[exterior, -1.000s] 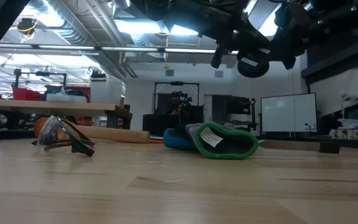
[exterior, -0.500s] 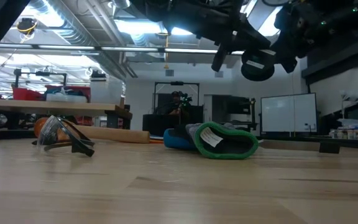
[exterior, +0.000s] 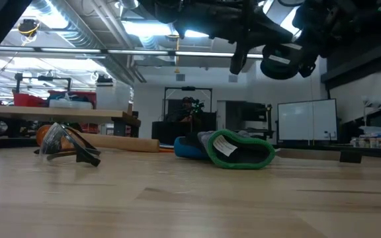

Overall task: Coil cords
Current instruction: Coil the green wire on the black spool

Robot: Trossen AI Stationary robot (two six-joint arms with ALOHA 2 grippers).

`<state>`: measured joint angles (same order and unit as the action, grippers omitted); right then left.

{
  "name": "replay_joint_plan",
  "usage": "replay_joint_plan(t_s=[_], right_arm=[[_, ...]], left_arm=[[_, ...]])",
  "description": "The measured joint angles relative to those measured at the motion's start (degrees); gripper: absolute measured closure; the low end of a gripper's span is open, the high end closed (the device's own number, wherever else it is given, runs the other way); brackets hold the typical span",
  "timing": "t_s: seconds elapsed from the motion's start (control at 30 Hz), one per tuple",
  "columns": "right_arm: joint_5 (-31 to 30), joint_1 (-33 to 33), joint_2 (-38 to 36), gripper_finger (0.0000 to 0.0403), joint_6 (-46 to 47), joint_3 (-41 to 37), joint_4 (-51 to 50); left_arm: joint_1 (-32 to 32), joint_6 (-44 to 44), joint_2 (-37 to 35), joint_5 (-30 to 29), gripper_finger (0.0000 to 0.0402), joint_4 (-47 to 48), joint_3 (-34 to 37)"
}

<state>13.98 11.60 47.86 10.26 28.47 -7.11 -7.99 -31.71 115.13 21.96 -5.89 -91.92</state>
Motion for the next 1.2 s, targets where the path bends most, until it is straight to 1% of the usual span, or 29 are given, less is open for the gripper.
replay_joint_plan(t_s=[0.07,0.17,0.67,0.77,0.87,0.93,1.07,1.2], right_arm=[[1.10,0.00,0.00,0.0402,0.00,0.00,-0.06],[1.33,0.00,0.02,0.0402,-0.02,0.00,-0.30],[2.45,0.04,-0.02,0.0402,-0.41,0.02,-0.78],[5.03,-0.18,0.48,0.0402,-2.22,-0.79,-6.38],[5.03,-0.06,0.10,0.0402,-2.85,-0.29,-7.61],[3.67,-0.04,0.12,0.0402,-2.82,-0.23,-9.48],[3.48,-0.02,0.12,0.0402,-2.79,-0.37,-9.39],[3.31,-0.04,-0.09,0.0402,-2.97,-0.31,-9.84]], left_arm=[[0.00,-0.62,0.00,1.50,0.0401,-0.08,-0.02],[0.00,-1.22,0.00,2.25,0.0401,-0.14,-0.02],[-1.28,-5.25,0.00,3.50,0.0401,-3.07,-0.02],[-2.18,-5.35,-0.72,3.80,0.0401,-6.81,-0.59],[-3.13,-7.08,-1.17,7.15,0.0400,-11.18,-0.63],[-3.60,-7.75,-0.75,8.93,0.0400,-11.82,-0.42],[-3.71,-8.07,-0.65,9.70,0.0400,-11.42,-0.38],[-4.35,-5.55,-0.67,9.79,0.0401,-7.63,-0.32]])
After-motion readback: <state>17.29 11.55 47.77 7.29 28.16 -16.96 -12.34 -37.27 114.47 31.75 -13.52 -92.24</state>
